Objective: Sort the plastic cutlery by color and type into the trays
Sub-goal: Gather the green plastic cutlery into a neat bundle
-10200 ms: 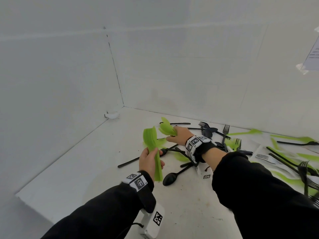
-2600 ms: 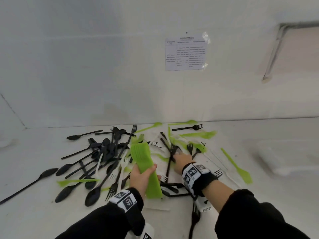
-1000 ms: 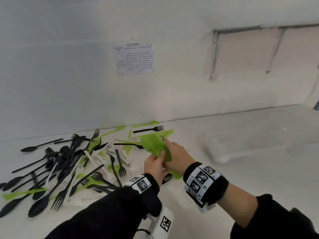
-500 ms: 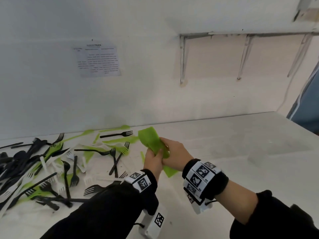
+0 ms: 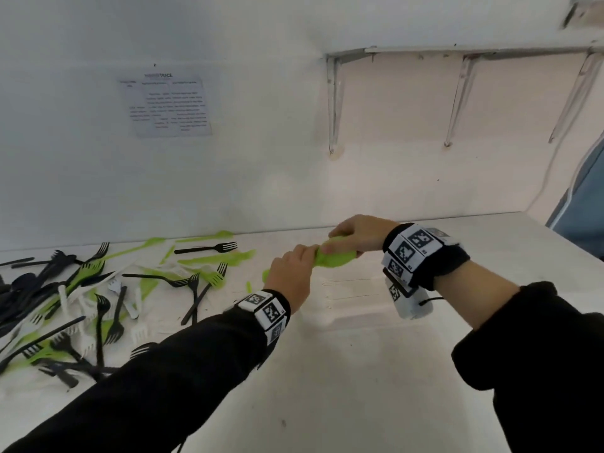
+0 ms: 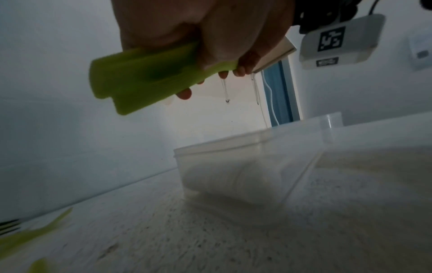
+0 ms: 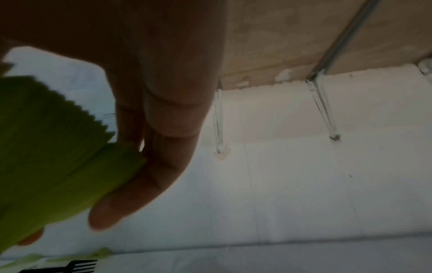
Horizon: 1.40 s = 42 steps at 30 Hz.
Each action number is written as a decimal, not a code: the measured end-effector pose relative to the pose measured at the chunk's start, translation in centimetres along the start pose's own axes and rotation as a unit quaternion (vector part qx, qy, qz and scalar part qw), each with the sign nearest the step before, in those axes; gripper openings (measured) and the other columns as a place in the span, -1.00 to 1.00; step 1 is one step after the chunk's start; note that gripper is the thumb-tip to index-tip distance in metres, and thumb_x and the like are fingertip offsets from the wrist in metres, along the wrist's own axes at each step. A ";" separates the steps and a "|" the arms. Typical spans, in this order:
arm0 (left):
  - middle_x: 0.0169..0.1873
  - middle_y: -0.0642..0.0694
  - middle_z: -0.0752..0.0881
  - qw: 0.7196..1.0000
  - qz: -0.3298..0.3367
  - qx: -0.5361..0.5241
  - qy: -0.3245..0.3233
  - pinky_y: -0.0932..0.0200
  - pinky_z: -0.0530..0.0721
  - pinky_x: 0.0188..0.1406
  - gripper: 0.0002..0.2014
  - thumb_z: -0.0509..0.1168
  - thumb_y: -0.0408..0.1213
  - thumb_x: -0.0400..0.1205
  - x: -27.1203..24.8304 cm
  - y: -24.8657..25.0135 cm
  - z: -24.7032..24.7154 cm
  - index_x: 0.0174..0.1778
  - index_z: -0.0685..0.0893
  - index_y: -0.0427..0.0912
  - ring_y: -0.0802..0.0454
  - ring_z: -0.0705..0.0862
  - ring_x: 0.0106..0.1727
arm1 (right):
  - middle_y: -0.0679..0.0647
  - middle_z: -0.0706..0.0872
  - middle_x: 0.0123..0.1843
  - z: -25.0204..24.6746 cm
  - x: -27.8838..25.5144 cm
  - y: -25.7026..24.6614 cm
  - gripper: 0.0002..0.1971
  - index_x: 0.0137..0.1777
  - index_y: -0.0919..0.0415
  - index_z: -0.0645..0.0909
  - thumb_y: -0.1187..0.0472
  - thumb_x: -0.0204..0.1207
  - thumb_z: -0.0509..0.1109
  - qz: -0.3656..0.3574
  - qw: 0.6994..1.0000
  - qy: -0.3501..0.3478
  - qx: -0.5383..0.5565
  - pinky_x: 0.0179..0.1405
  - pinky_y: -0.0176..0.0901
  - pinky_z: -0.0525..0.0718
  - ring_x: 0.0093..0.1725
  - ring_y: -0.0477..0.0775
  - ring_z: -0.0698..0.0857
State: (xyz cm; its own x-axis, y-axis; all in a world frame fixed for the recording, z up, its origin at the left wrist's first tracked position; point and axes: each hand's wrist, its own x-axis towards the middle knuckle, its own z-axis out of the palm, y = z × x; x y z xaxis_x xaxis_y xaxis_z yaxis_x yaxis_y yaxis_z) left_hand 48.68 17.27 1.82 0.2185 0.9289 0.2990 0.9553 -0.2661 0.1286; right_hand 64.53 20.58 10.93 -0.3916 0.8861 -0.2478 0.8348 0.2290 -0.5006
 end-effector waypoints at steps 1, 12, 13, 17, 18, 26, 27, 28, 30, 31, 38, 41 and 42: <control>0.31 -0.15 0.50 1.000 0.017 0.023 -0.004 -0.04 0.48 0.06 -0.43 0.14 -0.55 0.55 0.0 0.3 0.4 0.52 0.32 -0.20 -0.22 0.59 0.17 | 0.07 0.70 0.22 0.0 0.1 0.6 -0.38 0.41 0.11 0.52 -0.22 0.42 0.40 0.006 0.999 -0.024 -0.027 0.17 -0.17 0.63 0.00 0.02 0.72; 0.00 -0.14 0.72 0.981 0.079 0.160 -0.081 0.12 0.65 -0.27 -0.17 0.62 -0.38 0.15 1.3 2.0 1.9 0.40 0.55 -0.28 -0.06 0.74 -0.19 | -0.06 0.62 0.07 1.8 1.5 4.8 -0.55 0.21 0.06 0.58 -0.10 0.38 0.49 -0.005 0.996 -0.024 -0.088 0.15 -0.14 0.59 0.09 0.00 0.62; 0.23 -0.18 0.61 0.978 0.067 0.154 -0.120 0.04 0.61 0.03 -0.17 0.48 -0.45 0.36 1.4 2.3 1.8 0.57 0.30 -0.31 -0.12 0.69 0.08 | -0.06 0.63 0.08 1.8 1.7 5.1 -0.55 0.21 0.06 0.57 -0.10 0.38 0.48 -0.005 0.996 -0.027 -0.085 0.16 -0.14 0.59 0.09 0.00 0.62; 0.47 -0.24 0.38 0.962 0.084 0.222 -0.136 -0.14 0.20 0.55 -0.29 0.19 -0.52 0.59 2.6 2.7 2.2 0.63 0.00 -0.33 -0.26 0.42 0.43 | -0.04 0.62 0.17 2.2 2.3 5.5 -0.45 0.31 0.00 0.51 -0.12 0.33 0.51 0.002 0.993 -0.038 -0.116 0.17 -0.15 0.58 0.13 0.01 0.60; 0.38 -0.25 0.49 0.961 0.090 0.231 -0.123 -0.10 0.30 0.51 -0.32 0.27 -0.47 0.55 2.9 2.6 2.6 0.59 0.17 -0.35 -0.24 0.50 0.37 | -0.02 0.63 0.18 2.4 2.6 5.3 -0.42 0.34 0.01 0.50 -0.13 0.34 0.50 -0.003 0.989 -0.049 -0.140 0.16 -0.16 0.56 0.14 0.02 0.60; 0.35 -0.15 0.52 0.986 0.056 0.109 -0.114 0.09 0.23 0.45 -0.59 0.13 -0.41 0.64 3.4 2.6 4.4 0.44 0.37 -0.22 -0.12 0.43 0.40 | 0.06 0.65 -0.01 4.0 3.8 5.1 -0.61 0.15 0.14 0.57 -0.08 0.45 0.44 -0.031 0.981 -0.082 -0.173 -0.16 -0.26 0.51 -0.08 0.05 0.58; 0.36 -0.11 0.52 0.991 0.037 0.083 -0.094 0.09 0.22 0.45 -0.59 0.14 -0.35 0.65 3.3 2.5 4.4 0.44 0.37 -0.17 -0.09 0.43 0.41 | 0.07 0.67 0.07 4.1 3.8 5.1 -0.56 0.25 0.14 0.55 -0.05 0.44 0.45 -0.034 0.980 -0.083 -0.177 -0.08 -0.24 0.52 -0.04 0.05 0.59; 0.39 -0.06 0.51 0.995 0.017 0.057 -0.079 0.07 0.19 0.46 -0.57 0.17 -0.27 0.64 3.2 2.3 4.5 0.46 0.36 -0.10 -0.04 0.43 0.42 | 0.07 0.67 0.14 4.2 3.8 5.2 -0.51 0.32 0.12 0.52 -0.03 0.44 0.46 -0.036 0.979 -0.082 -0.180 -0.04 -0.22 0.53 -0.01 0.06 0.61; 0.50 0.01 0.39 0.995 -0.023 0.019 -0.097 -0.04 0.02 0.55 -0.38 0.25 -0.04 0.60 2.9 1.7 4.4 0.58 0.22 -0.03 0.03 0.34 0.51 | 0.05 0.65 0.09 4.1 3.9 5.3 -0.50 0.37 0.08 0.50 0.00 0.45 0.44 -0.039 0.976 -0.083 -0.200 -0.05 -0.20 0.52 0.02 0.07 0.62; 0.56 0.01 0.29 0.993 -0.038 0.012 -0.113 -0.13 -0.11 0.58 -0.23 0.27 0.10 0.56 2.6 1.4 4.4 0.63 0.10 -0.03 0.04 0.24 0.58 | 0.02 0.62 0.02 4.0 3.9 5.5 -0.53 0.36 0.09 0.51 0.01 0.46 0.43 -0.040 0.972 -0.085 -0.217 -0.08 -0.19 0.51 -0.02 0.05 0.60; 0.67 -0.09 -0.12 0.928 -0.179 -0.268 -0.187 -0.03 -0.17 0.65 0.23 0.44 0.23 0.38 0.1 -0.8 4.3 0.64 -0.32 -0.16 -0.04 -0.13 0.68 | 0.13 0.62 0.24 3.9 4.5 6.6 -0.50 0.40 0.19 0.48 0.02 0.50 0.38 -0.012 0.945 -0.114 -0.306 0.05 -0.12 0.55 0.24 0.16 0.61; 0.67 -0.08 -0.08 0.889 -0.192 -0.359 -0.209 0.21 0.01 0.57 0.24 0.50 0.09 0.38 -0.5 -1.5 4.6 0.63 -0.35 -0.16 0.01 0.00 0.67 | 0.18 0.64 0.20 4.5 5.1 6.1 -0.58 0.32 0.29 0.53 0.08 0.54 0.35 -0.015 0.922 -0.143 -0.360 0.05 -0.11 0.56 0.24 0.21 0.62; 0.67 -0.07 -0.09 0.886 -0.187 -0.362 -0.220 0.27 0.04 0.52 0.25 0.52 0.04 0.38 -0.7 -1.6 4.6 0.62 -0.37 -0.17 0.04 0.00 0.67 | 0.20 0.62 0.26 4.7 5.3 5.9 -0.57 0.34 0.31 0.51 0.09 0.55 0.34 -0.017 0.914 -0.149 -0.377 0.07 -0.11 0.55 0.27 0.22 0.60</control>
State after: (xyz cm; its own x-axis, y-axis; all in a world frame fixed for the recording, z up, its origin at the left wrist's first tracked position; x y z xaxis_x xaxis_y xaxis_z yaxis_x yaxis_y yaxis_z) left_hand 47.91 18.20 -2.91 0.1212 0.9551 -0.2703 0.6343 0.1349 0.7612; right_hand 65.59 24.76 2.75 -0.4165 0.7498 -0.5141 0.8054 0.5667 0.1741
